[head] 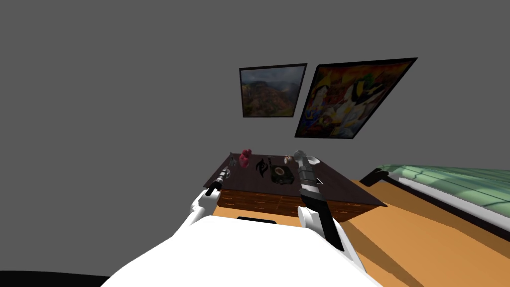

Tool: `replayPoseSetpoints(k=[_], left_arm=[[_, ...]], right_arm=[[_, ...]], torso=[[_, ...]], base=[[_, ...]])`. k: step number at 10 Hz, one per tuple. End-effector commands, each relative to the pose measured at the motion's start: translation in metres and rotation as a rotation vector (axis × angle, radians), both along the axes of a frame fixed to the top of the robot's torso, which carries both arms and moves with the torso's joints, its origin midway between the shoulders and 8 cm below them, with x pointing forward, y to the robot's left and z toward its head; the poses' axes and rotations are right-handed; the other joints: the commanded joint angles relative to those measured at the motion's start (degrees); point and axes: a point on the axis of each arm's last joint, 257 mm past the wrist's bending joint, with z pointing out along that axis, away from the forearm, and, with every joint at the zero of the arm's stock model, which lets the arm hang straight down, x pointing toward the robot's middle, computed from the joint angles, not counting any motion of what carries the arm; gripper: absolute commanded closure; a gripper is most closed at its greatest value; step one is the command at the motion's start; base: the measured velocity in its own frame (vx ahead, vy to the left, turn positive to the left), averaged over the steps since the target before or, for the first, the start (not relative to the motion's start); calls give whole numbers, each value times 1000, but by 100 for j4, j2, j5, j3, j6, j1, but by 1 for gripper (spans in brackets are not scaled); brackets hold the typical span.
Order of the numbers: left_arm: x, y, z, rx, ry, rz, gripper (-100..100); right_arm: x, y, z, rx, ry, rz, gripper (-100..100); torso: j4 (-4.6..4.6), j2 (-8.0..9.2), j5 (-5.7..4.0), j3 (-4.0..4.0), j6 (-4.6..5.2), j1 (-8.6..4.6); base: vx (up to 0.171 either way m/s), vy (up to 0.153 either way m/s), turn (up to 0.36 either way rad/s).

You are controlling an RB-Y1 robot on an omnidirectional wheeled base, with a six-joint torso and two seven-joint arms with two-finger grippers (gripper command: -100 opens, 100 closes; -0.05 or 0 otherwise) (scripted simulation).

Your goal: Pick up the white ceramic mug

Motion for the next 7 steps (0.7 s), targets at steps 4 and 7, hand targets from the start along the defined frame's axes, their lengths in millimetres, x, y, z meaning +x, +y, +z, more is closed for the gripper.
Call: replayPoseSetpoints(k=[4,7], left_arm=[[-2,25,-41,-18,117,52,-100],[-2,35,-54,-26,156,73,-100]], right_arm=[[0,0,0,0,0,0,0],[0,0,0,0,0,0,0]], torso=[[0,-1,-1,0,0,-5],[-1,-2,1,-2,-1,6]], base=[[9,-36,7],[14,-14,2]])
